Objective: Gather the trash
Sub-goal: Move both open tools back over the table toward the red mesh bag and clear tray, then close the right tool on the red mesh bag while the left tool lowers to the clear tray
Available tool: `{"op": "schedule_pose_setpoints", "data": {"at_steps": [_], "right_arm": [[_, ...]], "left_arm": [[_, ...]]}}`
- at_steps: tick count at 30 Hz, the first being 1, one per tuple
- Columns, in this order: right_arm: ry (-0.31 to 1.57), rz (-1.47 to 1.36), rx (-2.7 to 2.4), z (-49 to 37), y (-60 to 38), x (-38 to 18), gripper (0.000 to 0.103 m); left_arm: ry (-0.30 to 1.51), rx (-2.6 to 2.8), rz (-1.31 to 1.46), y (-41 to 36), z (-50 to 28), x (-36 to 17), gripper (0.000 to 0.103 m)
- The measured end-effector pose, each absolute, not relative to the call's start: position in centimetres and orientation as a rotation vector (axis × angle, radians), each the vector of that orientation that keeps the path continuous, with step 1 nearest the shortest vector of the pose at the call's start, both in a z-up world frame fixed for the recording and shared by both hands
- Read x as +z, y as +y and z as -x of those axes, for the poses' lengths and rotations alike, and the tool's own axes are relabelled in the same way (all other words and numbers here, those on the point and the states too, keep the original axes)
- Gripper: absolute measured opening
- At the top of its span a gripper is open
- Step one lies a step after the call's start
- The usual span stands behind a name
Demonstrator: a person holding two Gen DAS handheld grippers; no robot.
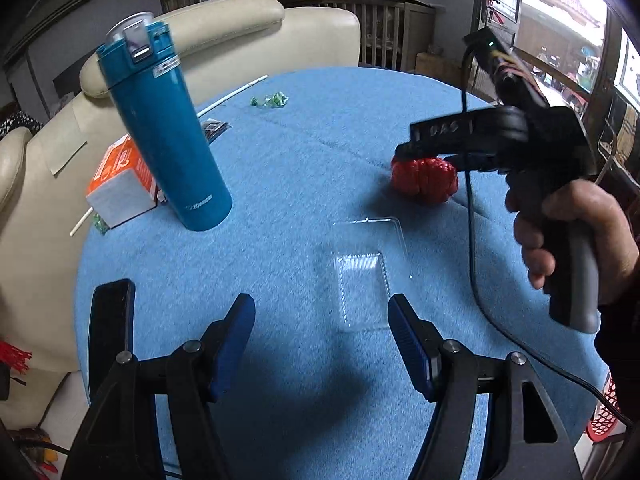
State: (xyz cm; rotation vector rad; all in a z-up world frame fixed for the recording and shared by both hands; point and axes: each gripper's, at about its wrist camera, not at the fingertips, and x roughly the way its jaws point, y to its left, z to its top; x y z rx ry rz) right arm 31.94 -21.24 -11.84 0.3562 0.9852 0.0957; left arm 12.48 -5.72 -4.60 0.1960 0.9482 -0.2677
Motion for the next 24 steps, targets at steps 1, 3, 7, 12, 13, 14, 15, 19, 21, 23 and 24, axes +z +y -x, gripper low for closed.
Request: {"op": "schedule_pose_setpoints", "data": {"at_steps": [1, 3, 7, 12, 13, 14, 15, 19, 21, 23, 24], "right_arm": [[0.985, -0.353, 0.099, -32.0, -21.2, -12.1, 0.069], [0.980, -0.357, 0.118, -31.9, -21.2, -12.4, 0.063], [0.965, -0.384, 0.147, -31.5, -21.9, -12.8, 0.060], [0.954, -0.406, 0.161, -30.7, -22.8, -12.7, 0.058], [0.953, -0.405, 0.162, -30.5, -22.9, -12.7, 0.057], [0.952, -0.405, 0.164, -30.3, -22.9, -12.6, 0.056], [0.952, -0.407, 0.165, -30.1, -23.0, -12.6, 0.056], [0.957, -0.443, 0.164, -29.1, -24.0, -12.4, 0.055], [0.956, -0.459, 0.163, -28.4, -24.6, -12.3, 0.054], [0.953, -0.465, 0.167, -27.6, -25.0, -12.1, 0.053], [0.951, -0.465, 0.169, -27.1, -25.2, -11.9, 0.053]], "left_arm": [[0.946, -0.268, -0.202, -5.9, -12.6, -4.6, 0.070], [0.945, -0.266, -0.218, -6.3, -12.9, -4.7, 0.070], [0.952, -0.262, -0.239, -7.2, -13.3, -5.1, 0.070], [0.952, -0.251, -0.259, -8.1, -13.7, -5.4, 0.070], [0.952, -0.248, -0.264, -8.3, -13.7, -5.5, 0.070], [0.952, -0.247, -0.270, -8.5, -13.8, -5.5, 0.070], [0.953, -0.246, -0.275, -8.7, -13.8, -5.6, 0.070], [0.958, -0.250, -0.304, -9.5, -13.9, -5.9, 0.070], [0.959, -0.251, -0.318, -10.0, -13.9, -6.1, 0.070], [0.957, -0.252, -0.331, -10.4, -13.8, -6.2, 0.070], [0.956, -0.253, -0.336, -10.7, -13.8, -6.2, 0.070]]}}
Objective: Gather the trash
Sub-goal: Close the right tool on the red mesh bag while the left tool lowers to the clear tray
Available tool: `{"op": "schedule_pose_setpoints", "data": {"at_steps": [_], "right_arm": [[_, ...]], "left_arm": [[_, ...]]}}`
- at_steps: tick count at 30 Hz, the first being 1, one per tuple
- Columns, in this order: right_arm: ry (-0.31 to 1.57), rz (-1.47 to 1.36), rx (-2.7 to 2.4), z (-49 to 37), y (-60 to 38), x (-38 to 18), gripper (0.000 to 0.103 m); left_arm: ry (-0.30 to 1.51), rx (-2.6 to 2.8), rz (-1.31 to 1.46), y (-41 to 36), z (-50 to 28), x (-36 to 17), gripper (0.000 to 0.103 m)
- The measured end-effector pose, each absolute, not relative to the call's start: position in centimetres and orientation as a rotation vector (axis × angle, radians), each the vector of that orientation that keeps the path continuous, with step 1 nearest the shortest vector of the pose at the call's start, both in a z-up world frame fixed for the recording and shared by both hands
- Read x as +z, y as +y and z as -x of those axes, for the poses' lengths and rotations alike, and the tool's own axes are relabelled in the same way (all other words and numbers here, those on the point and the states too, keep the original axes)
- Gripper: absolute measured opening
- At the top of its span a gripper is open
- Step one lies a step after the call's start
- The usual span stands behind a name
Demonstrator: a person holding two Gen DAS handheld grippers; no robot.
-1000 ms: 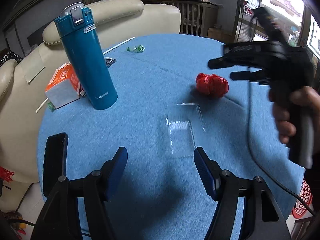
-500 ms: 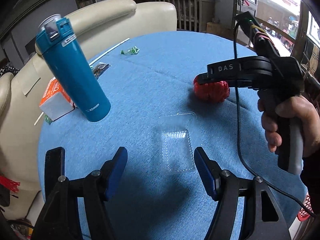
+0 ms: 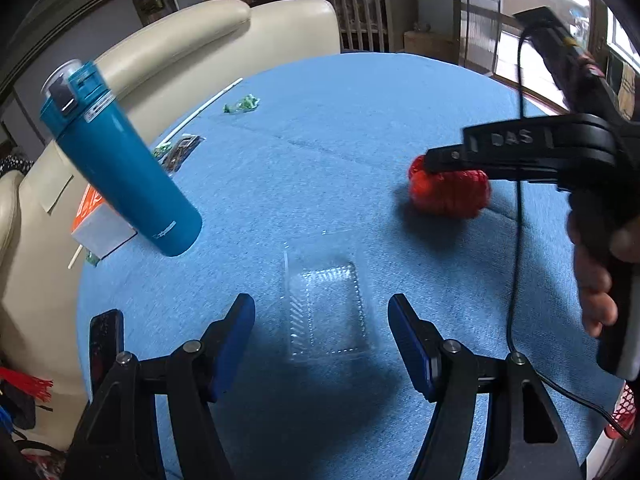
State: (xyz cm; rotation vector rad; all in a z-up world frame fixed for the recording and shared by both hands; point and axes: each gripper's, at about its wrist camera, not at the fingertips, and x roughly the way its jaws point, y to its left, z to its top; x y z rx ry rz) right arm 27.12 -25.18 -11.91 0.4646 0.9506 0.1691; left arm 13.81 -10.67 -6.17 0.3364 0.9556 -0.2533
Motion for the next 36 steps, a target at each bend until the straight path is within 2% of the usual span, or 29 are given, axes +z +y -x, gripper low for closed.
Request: {"op": "schedule_pose_setpoints", "data": {"at_steps": [6, 7, 8, 19, 20, 21, 22, 23, 30, 31, 32, 36], "right_arm": [[0.935, -0.491, 0.165, -24.4, -26.7, -11.5, 0.052], [0.931, -0.497, 0.164, -23.9, -27.0, -11.5, 0.047], [0.929, -0.501, 0.164, -23.5, -27.3, -11.5, 0.034], [0.935, -0.524, 0.190, -21.1, -28.7, -11.6, 0.038], [0.927, -0.531, 0.201, -21.1, -28.7, -11.5, 0.042], [0.920, -0.537, 0.206, -21.1, -28.8, -11.4, 0.052], [0.907, -0.543, 0.207, -21.0, -28.8, -11.2, 0.072], [0.886, -0.546, 0.209, -20.9, -28.8, -11.0, 0.075], [0.918, -0.467, 0.213, -22.7, -26.9, -12.0, 0.072], [0.941, -0.454, 0.211, -23.1, -26.4, -12.6, 0.062], [0.951, -0.448, 0.215, -23.3, -26.2, -12.9, 0.057], [0.939, -0.457, 0.211, -23.2, -25.6, -13.1, 0.055]], "left_arm": [[0.938, -0.260, -0.385, -12.3, -13.3, -5.9, 0.070], [0.935, -0.260, -0.390, -12.5, -13.2, -5.9, 0.070], [0.932, -0.261, -0.394, -12.7, -13.2, -5.8, 0.070], [0.917, -0.248, -0.411, -13.8, -12.6, -5.5, 0.070], [0.915, -0.240, -0.407, -13.4, -12.7, -5.4, 0.070], [0.913, -0.234, -0.404, -13.2, -12.7, -5.3, 0.070], [0.910, -0.225, -0.396, -12.7, -12.8, -5.1, 0.070], [0.909, -0.217, -0.384, -12.0, -13.0, -4.9, 0.070], [0.959, -0.205, -0.228, -6.7, -14.8, -4.3, 0.070], [0.969, -0.211, -0.209, -6.3, -14.9, -4.4, 0.070], [0.980, -0.222, -0.189, -5.9, -15.0, -4.6, 0.070], [1.025, -0.277, -0.132, -5.8, -15.0, -5.2, 0.070]]}}
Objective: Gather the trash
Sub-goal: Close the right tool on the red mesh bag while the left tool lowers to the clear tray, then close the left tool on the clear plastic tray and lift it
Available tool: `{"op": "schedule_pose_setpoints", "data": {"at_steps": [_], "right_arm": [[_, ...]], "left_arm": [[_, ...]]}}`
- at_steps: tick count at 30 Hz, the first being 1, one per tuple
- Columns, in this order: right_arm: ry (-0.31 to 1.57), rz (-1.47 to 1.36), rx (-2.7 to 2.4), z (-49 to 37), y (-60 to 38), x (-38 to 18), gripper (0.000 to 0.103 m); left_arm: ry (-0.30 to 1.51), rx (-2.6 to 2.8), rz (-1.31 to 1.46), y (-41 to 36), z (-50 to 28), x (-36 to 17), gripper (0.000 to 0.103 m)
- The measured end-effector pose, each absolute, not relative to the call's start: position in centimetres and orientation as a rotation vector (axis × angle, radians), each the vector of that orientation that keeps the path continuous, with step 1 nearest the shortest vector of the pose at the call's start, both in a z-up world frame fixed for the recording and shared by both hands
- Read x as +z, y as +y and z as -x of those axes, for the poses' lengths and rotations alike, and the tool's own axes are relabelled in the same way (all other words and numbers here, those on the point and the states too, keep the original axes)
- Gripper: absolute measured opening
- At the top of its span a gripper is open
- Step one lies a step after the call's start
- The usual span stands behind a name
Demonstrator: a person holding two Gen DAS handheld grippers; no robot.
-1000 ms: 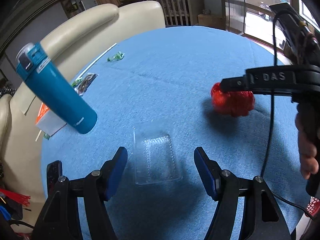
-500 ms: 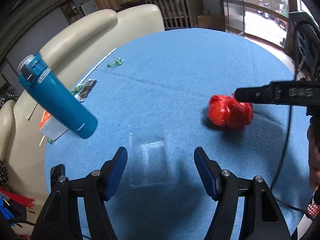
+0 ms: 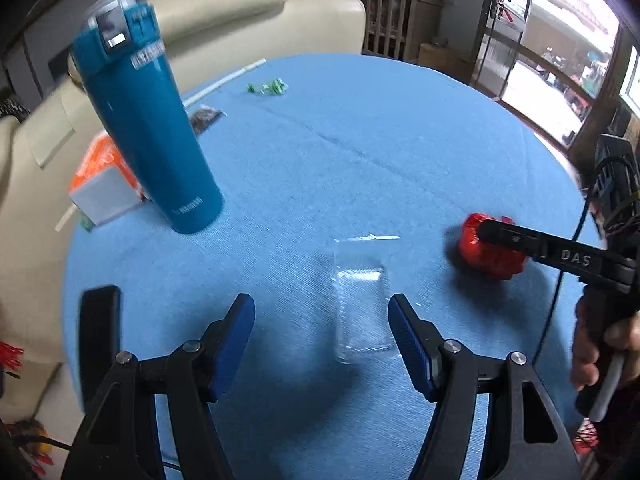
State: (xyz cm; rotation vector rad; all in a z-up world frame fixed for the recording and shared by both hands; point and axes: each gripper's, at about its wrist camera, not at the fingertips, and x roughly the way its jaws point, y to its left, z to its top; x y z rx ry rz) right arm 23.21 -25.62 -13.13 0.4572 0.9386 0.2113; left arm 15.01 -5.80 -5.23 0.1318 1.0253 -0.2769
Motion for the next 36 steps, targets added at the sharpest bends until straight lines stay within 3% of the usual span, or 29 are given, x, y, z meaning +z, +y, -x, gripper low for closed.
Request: {"op": "schedule_pose_setpoints", "data": {"at_steps": [18, 19, 21, 22, 36], "right_arm": [[0.929, -0.521, 0.199, -18.2, -25.8, -12.3, 0.047], [0.926, -0.528, 0.200, -17.7, -25.9, -12.1, 0.047], [0.921, -0.538, 0.199, -16.9, -25.9, -12.0, 0.047], [0.917, -0.542, 0.198, -16.6, -25.9, -11.9, 0.047], [0.817, -0.563, 0.185, -10.5, -27.2, -8.3, 0.047]], "left_arm": [[1.139, -0.358, -0.089, -8.7, -16.2, -8.9, 0.072], [1.140, -0.361, -0.076, -8.5, -16.3, -9.0, 0.071], [1.140, -0.360, -0.053, -8.1, -16.3, -9.2, 0.057], [1.143, -0.362, -0.044, -7.9, -16.3, -9.2, 0.057], [0.964, -0.364, -0.104, -9.4, -10.4, -3.3, 0.057]]}}
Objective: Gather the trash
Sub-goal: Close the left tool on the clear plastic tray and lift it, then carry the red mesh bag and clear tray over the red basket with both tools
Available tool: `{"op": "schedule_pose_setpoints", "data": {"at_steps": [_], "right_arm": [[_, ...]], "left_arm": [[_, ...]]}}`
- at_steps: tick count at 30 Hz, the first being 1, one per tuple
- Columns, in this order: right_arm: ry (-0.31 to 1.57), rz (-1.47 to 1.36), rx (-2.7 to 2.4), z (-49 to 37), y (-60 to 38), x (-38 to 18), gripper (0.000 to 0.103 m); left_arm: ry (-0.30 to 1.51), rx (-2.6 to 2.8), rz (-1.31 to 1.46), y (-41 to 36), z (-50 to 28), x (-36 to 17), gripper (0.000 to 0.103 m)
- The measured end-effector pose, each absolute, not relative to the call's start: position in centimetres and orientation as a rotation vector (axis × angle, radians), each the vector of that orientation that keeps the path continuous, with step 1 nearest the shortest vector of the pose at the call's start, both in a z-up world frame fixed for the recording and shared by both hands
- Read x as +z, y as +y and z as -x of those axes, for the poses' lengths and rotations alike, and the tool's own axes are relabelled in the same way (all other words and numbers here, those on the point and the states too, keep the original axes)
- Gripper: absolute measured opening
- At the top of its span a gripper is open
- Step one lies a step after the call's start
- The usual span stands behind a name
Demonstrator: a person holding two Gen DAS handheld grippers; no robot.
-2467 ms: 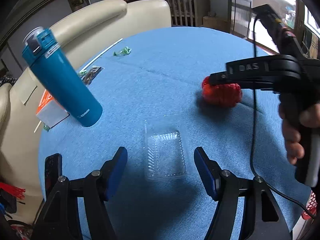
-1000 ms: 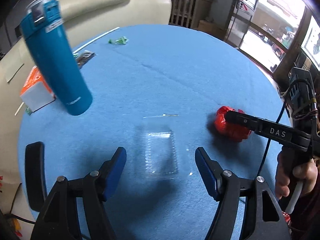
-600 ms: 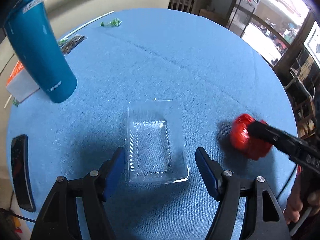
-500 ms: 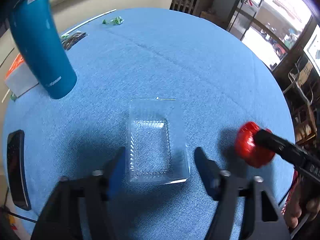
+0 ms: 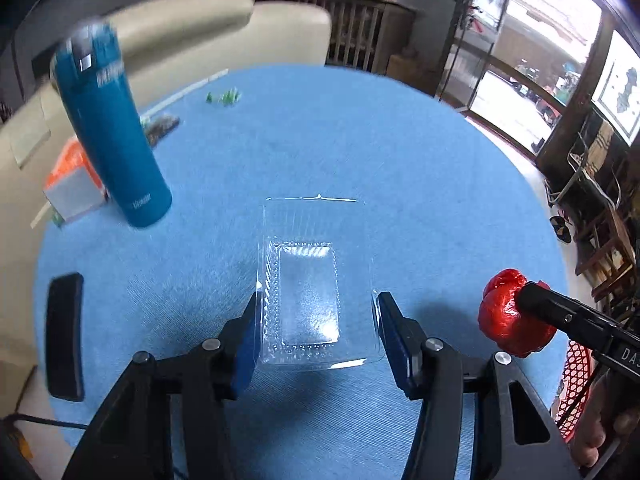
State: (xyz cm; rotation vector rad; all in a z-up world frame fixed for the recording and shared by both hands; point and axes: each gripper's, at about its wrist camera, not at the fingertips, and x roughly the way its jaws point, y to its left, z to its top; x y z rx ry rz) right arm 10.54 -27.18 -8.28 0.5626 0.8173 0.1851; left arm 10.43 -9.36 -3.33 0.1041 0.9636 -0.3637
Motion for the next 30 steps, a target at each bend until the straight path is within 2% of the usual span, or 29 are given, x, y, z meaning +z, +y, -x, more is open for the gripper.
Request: {"op": "schedule_pose_setpoints", "data": {"at_steps": [14, 30], "right_arm": [[0.667, -0.594, 0.122, -1.8, -32.1, -3.8, 0.047], [0.531, -0.644, 0.035, 6.7, -36.7, -1.3, 0.047]], "left_arm": [[0.770, -0.447, -0.284, -15.6, -2.0, 2.9, 0.057], [0.648, -0.535, -0.427, -21.2, 4.1, 6.1, 0.057]]}}
